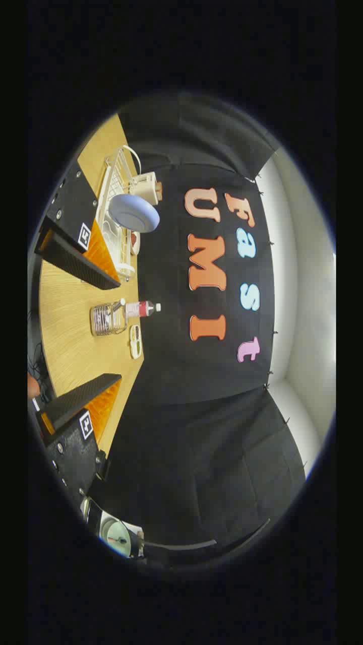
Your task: Take the plate from the dish rack, then take the spoon from the basket and place it into the plate.
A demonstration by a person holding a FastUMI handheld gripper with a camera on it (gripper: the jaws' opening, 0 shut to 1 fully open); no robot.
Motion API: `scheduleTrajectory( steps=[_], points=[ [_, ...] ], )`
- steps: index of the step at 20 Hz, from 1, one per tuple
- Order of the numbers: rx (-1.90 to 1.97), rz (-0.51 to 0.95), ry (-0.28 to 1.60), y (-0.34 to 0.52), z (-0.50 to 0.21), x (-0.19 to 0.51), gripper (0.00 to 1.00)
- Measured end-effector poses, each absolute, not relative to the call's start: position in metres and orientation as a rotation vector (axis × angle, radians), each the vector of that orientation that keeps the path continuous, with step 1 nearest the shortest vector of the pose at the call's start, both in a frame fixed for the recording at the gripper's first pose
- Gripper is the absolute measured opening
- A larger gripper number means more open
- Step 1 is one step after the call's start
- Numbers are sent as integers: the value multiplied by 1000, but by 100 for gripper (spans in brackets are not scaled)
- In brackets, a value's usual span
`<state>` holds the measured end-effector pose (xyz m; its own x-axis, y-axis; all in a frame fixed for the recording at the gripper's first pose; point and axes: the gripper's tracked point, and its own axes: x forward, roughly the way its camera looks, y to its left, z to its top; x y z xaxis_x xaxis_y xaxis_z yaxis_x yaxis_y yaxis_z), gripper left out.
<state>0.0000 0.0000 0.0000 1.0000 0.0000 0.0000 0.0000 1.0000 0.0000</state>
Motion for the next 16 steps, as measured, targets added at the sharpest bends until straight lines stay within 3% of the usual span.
scheduleTrajectory(
  steps=[16],
  points=[
    [9,38,21,12,-9,-1,99]
  ],
)
